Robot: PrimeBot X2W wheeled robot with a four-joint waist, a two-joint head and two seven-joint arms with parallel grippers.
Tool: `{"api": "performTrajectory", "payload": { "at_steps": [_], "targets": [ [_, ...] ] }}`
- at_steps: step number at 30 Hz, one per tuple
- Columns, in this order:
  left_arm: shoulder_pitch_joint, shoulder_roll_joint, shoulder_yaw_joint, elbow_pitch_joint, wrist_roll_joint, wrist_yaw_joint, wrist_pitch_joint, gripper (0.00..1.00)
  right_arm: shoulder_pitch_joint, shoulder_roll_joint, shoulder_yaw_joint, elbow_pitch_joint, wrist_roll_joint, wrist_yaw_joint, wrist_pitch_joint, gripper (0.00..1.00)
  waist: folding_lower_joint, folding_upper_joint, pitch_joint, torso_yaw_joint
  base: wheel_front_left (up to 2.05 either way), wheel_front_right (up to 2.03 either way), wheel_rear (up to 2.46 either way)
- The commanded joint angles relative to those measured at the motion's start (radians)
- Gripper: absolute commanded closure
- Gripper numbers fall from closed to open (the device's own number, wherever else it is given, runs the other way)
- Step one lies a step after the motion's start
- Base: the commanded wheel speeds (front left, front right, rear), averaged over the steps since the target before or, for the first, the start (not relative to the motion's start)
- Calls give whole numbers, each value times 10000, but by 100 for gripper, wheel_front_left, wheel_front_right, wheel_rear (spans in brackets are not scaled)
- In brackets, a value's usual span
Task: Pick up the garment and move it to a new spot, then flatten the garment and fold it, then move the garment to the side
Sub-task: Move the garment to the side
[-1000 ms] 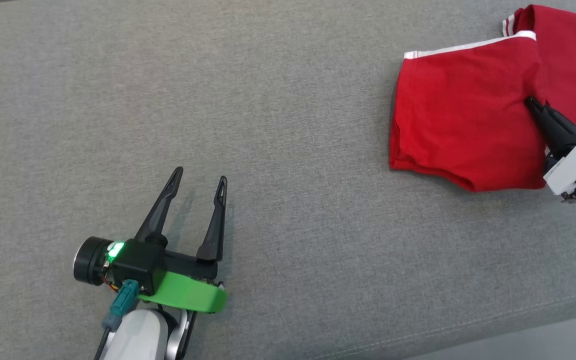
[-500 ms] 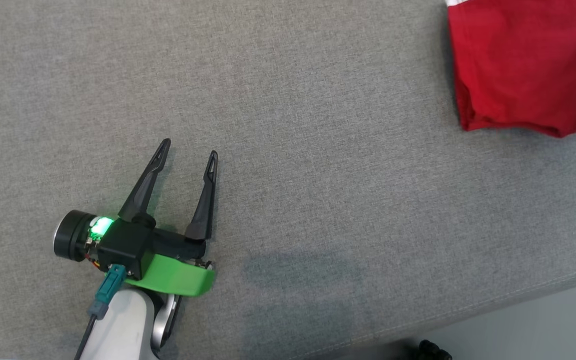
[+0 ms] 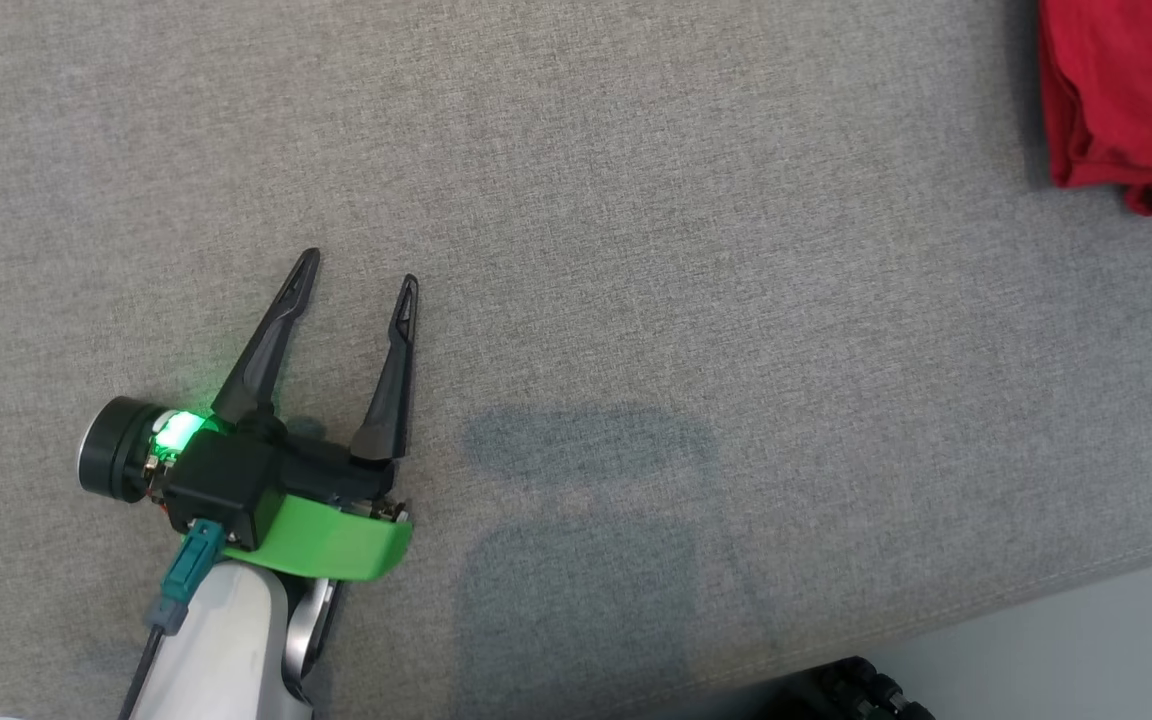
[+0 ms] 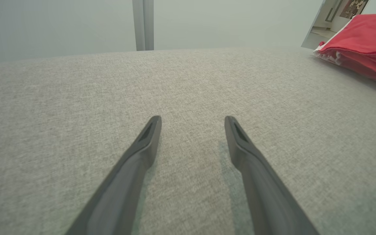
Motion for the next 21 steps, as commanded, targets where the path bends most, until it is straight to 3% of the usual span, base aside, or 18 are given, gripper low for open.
{"api": "performTrajectory", "payload": {
  "at_steps": [1,10,11,12,13,17,21],
  "targets": [
    [-172,149,113,156,44,-8,24,0,-100,-141,-11,122,-147,-15,-47,100,0,-1,18,-1,0,0,0],
    [-265,175,103,134,79,-5,24,0,57,-49,-642,546,-679,-15,-49,100,0,-1,29,-26,0,0,0],
    [-266,175,93,131,75,-5,24,0,108,-1,-691,629,-719,-15,-47,86,0,-1,27,-22,0,0,0],
    [-273,174,84,132,71,-5,24,0,127,10,-723,736,-831,-15,-46,51,0,-1,30,-13,0,0,0],
    [-280,178,74,134,68,-5,24,0,88,34,-778,847,-1021,-15,-46,0,0,-1,29,-8,0,0,0],
    [-271,208,69,116,62,-4,24,0,-58,321,-1152,1500,-1776,-15,-43,0,0,-1,16,-5,0,0,0],
    [-127,217,79,177,43,-5,24,0,-341,1088,-1601,2616,-3022,-15,-44,0,0,-1,-195,-1,0,0,0]
  ]
}}
